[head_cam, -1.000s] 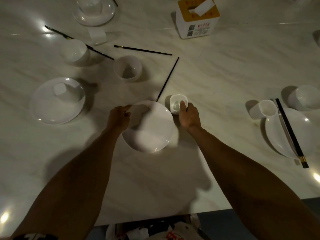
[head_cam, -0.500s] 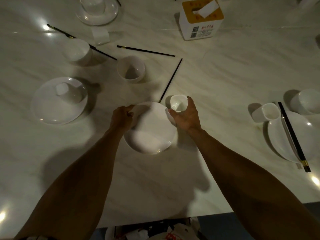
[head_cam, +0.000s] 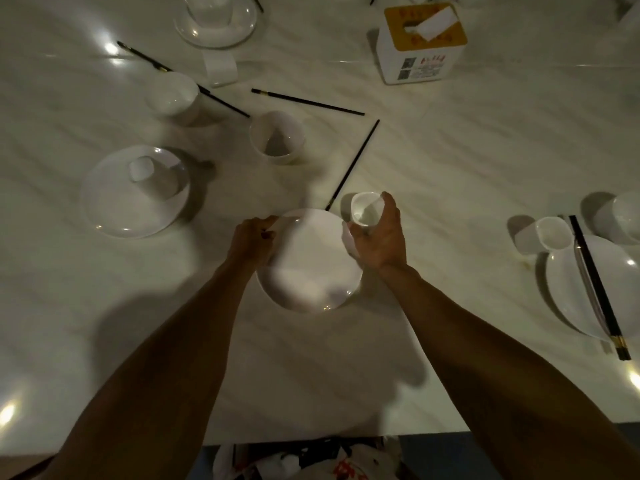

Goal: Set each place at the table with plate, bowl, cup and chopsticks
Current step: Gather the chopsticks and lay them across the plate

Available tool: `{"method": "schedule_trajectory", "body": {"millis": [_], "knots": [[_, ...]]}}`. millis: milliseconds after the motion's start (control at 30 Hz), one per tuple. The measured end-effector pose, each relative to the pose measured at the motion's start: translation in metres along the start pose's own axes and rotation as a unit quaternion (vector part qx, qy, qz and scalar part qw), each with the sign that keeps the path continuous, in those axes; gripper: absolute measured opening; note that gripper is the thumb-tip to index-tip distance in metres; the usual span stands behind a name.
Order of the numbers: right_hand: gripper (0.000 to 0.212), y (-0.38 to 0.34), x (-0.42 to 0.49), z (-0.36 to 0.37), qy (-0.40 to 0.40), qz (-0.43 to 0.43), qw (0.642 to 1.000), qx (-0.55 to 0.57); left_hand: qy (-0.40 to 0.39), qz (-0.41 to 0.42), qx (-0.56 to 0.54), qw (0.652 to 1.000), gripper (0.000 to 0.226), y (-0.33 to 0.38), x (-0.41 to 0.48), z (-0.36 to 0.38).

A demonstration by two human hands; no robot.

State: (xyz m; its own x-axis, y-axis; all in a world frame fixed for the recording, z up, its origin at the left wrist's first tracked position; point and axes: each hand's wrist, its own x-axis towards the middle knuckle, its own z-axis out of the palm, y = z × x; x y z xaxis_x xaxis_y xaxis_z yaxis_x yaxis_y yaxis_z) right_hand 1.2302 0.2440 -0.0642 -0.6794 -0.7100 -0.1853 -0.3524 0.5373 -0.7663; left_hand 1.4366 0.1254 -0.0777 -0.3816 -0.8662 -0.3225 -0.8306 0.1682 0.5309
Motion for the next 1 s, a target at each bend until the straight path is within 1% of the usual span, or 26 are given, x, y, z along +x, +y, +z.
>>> {"method": "schedule_trajectory", "body": {"millis": [167, 400, 567, 733, 800, 867, 933, 1000], "knots": [[0.085, 0.009, -0.006, -0.004, -0.009, -0.010, 1.000, -0.010, -0.007, -0.003, -0.012, 1.000, 0.042, -0.002, -0.008, 0.005], [0.087, 0.016, -0.027, -0.007, 0.008, -0.018, 1.000, 0.000, 0.018, 0.001, -0.014, 1.000, 0.042, -0.002, -0.020, 0.014], [0.087, 0.007, -0.031, -0.008, -0.002, 0.004, 1.000, 0.002, 0.019, 0.030, 0.014, 0.999, 0.043, 0.004, -0.017, 0.013], [0.087, 0.006, -0.032, -0.007, 0.000, 0.001, 1.000, 0.005, 0.034, 0.027, 0.006, 0.999, 0.044, 0.010, -0.020, 0.014], [0.090, 0.007, -0.032, -0.007, -0.006, 0.002, 1.000, 0.004, 0.034, 0.027, 0.002, 0.999, 0.044, 0.010, -0.021, 0.013], [0.100, 0.005, -0.032, -0.008, 0.010, -0.003, 1.000, 0.003, 0.030, 0.023, -0.018, 0.999, 0.044, 0.011, -0.021, 0.011], [0.107, -0.001, -0.030, -0.011, 0.049, -0.018, 0.999, 0.012, 0.021, 0.010, -0.058, 0.998, 0.043, 0.012, -0.021, 0.007], [0.102, -0.011, -0.021, -0.013, 0.067, -0.032, 0.997, 0.013, 0.023, -0.023, -0.093, 0.995, 0.044, 0.013, -0.016, -0.001]]}}
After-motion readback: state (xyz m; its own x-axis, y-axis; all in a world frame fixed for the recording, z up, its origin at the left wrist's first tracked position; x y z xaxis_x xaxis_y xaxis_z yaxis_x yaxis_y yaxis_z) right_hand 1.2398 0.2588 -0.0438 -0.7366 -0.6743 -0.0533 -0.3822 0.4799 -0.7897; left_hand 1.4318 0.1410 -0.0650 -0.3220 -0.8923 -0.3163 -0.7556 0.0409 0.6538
